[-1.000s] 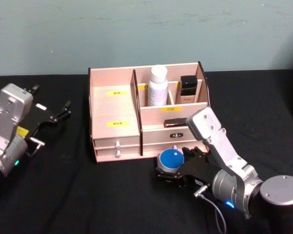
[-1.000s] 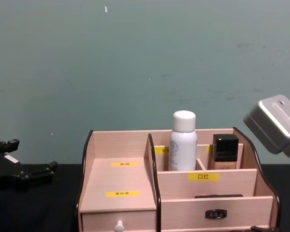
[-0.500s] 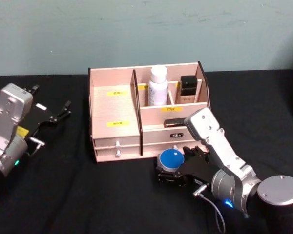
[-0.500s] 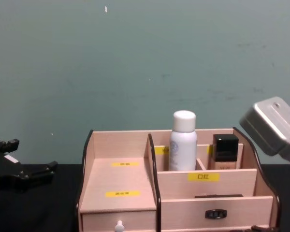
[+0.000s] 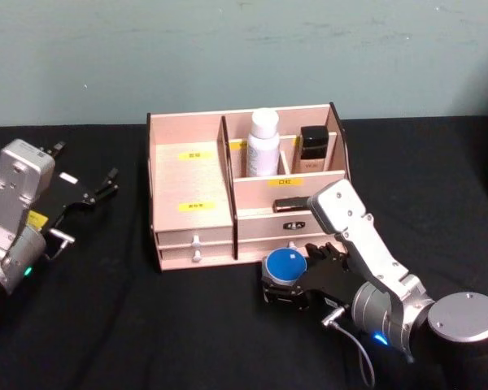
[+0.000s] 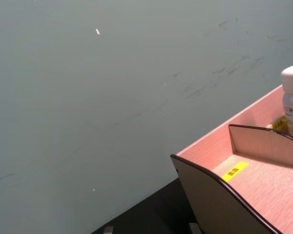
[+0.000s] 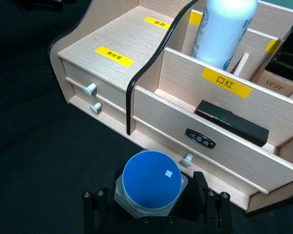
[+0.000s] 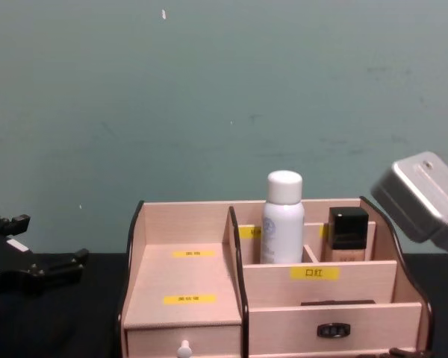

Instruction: Pick up the facial cleanser and watermelon frost from the table and place them into the tiered storage box.

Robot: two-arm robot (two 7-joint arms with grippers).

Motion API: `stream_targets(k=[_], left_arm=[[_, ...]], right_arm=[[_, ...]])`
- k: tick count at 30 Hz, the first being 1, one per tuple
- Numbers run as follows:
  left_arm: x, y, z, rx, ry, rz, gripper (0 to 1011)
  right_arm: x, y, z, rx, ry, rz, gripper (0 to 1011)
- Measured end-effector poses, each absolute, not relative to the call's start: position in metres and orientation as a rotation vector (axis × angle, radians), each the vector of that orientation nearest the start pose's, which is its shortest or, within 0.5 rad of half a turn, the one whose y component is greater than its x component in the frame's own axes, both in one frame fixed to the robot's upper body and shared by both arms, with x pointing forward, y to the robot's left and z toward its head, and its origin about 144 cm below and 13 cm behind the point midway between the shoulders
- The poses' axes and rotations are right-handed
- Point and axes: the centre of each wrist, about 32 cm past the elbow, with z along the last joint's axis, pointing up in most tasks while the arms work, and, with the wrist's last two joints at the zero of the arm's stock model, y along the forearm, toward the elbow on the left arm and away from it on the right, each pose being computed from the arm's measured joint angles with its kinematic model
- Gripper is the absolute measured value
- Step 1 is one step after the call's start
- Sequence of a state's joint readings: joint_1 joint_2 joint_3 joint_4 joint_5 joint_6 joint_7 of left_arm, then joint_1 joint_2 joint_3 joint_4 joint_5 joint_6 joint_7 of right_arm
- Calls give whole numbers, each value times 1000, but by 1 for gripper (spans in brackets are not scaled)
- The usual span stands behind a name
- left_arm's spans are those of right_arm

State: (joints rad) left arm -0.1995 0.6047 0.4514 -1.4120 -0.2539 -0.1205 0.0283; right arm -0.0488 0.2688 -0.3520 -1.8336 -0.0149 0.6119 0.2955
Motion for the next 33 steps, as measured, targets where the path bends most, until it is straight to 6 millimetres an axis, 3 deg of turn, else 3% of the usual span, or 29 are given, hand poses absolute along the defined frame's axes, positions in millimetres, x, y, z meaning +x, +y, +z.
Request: stream_targets(k=[13, 18, 25, 33], left_arm=[[489, 310, 1140, 305, -285, 1248, 1001], [489, 310, 1140, 304, -285, 1248, 1002], [489, 310, 1140, 304, -285, 1248, 1001], [489, 310, 1140, 304, -285, 1248, 1001]], right_arm=[[419, -180, 1183, -547, 153, -937, 1003], [419, -180, 1183, -547, 153, -937, 925], [419, -180, 1183, -546, 153, -936, 728], [419, -180, 1183, -545, 154, -936, 723]])
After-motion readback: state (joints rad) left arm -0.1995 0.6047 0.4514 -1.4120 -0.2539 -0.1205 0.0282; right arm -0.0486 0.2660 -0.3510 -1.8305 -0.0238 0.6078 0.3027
